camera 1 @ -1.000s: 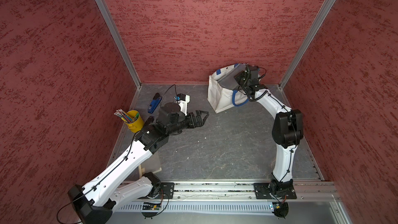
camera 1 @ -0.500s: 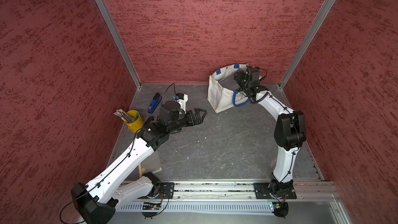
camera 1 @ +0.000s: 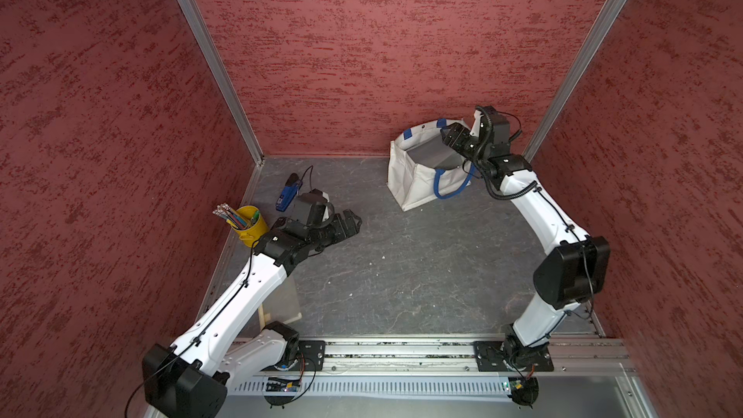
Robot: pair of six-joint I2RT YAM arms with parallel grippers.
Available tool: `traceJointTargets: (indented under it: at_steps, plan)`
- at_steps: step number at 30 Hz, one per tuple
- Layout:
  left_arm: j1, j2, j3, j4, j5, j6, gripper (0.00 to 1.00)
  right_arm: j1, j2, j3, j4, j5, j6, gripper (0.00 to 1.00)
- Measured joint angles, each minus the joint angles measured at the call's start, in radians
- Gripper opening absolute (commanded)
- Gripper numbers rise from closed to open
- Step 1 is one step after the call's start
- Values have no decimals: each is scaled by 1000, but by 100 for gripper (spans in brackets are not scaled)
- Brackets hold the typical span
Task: Put the pencil pouch into the canvas bag
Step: Place the pencil pouch in the canvas bag, then move the pencil pouch to the center of the board.
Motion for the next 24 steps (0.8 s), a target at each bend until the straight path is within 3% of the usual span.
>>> traceJointTargets:
  at_steps: [7,15,19,21,24]
  plan:
    - [58,-26,-147,-75,-39,-49,99,17,-144,-157,-85,-203,-153,79]
    - [59,-112,-359,-111,-137,-252,99,54,-239,-322,-195,-425,-321,81]
    - [78,-149,-440,-110,-170,-354,99,89,-286,-394,-219,-471,-369,88]
    - [97,-154,-470,-110,-188,-388,99,122,-315,-444,-220,-483,-378,96]
    - [156,-155,-501,-108,-203,-411,99,179,-346,-500,-220,-500,-382,98]
